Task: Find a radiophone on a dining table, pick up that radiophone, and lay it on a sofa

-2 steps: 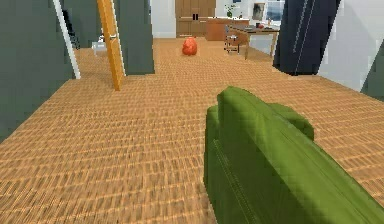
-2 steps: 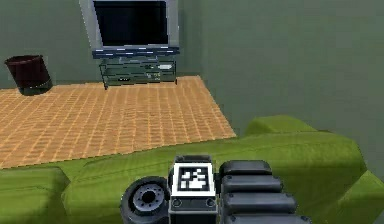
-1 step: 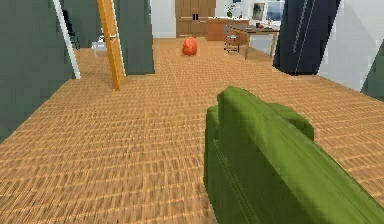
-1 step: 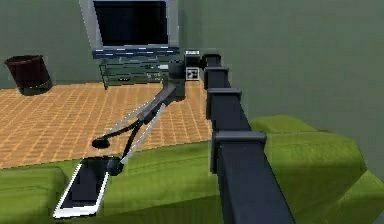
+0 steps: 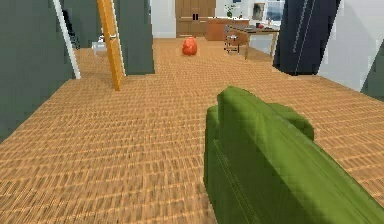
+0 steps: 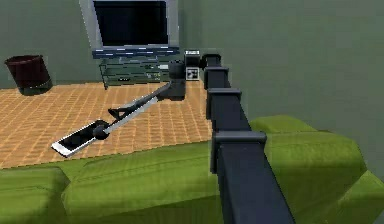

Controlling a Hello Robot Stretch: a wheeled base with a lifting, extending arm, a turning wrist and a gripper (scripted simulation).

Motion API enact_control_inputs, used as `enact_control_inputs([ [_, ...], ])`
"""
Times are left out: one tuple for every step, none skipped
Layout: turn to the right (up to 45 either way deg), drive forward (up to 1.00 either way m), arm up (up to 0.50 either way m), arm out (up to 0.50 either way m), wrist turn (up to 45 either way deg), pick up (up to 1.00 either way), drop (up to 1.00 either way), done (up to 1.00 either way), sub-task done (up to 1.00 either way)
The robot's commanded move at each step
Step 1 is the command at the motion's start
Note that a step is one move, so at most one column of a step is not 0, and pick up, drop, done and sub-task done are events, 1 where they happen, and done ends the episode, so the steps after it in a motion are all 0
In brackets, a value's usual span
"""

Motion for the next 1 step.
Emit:
enact_control_inputs([
  [0.0, 0.0, -0.26, 0.0, 0.0, 0.0, 0.0, 0.0, 0.0],
])
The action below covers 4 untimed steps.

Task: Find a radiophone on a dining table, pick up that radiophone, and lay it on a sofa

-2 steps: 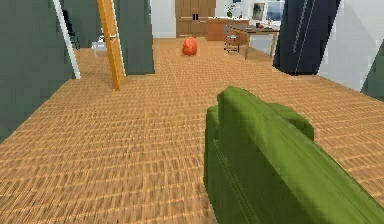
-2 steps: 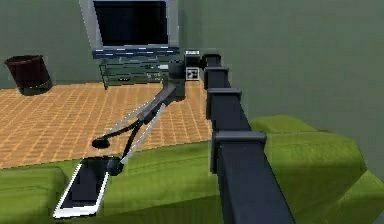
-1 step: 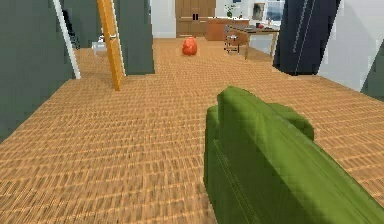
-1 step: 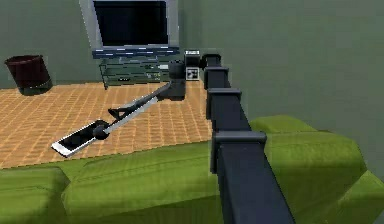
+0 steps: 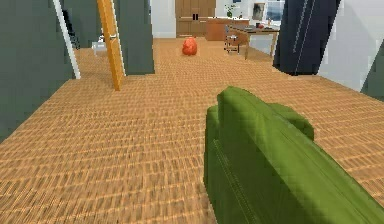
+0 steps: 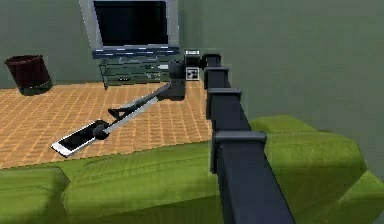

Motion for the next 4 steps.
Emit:
enact_control_inputs([
  [0.0, 0.0, -0.5, 0.0, 0.0, 0.0, 0.0, 0.0, 0.0],
  [0.0, 0.0, 0.0, 0.0, 0.0, 0.0, 1.0, 0.0, 0.0],
  [0.0, 0.0, 0.0, -0.1, 0.0, 0.0, 0.0, 0.0, 0.0],
  [0.0, 0.0, 0.0, 0.0, 0.0, 0.0, 0.0, 1.0, 0.0],
])
